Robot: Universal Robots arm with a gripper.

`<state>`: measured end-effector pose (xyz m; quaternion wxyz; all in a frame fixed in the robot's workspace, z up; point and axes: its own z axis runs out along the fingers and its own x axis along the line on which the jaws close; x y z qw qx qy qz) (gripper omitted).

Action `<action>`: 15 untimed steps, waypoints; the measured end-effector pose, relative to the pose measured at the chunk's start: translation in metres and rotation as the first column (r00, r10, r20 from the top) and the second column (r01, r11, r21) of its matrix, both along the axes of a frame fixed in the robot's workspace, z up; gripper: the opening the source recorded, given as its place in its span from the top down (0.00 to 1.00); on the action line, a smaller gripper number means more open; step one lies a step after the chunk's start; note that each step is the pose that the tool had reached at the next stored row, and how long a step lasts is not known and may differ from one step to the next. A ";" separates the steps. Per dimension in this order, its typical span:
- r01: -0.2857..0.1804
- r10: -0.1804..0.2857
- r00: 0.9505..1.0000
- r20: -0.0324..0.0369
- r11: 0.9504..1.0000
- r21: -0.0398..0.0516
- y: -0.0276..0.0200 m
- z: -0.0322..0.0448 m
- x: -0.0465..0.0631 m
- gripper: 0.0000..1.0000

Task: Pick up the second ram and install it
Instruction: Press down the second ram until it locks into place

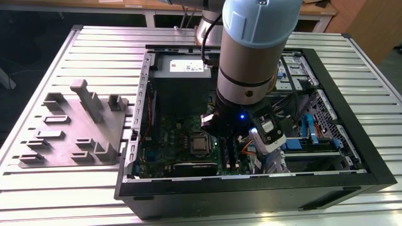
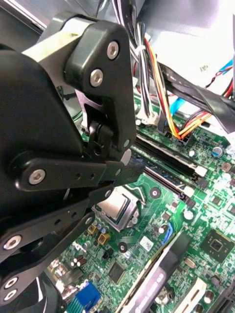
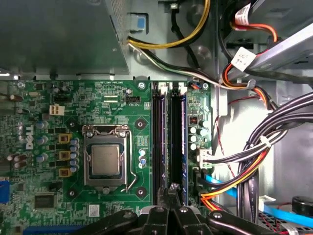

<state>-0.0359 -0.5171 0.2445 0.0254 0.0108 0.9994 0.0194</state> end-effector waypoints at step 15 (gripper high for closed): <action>0.000 0.000 1.000 0.000 1.000 0.000 0.0025 0.0017 0.000 0.90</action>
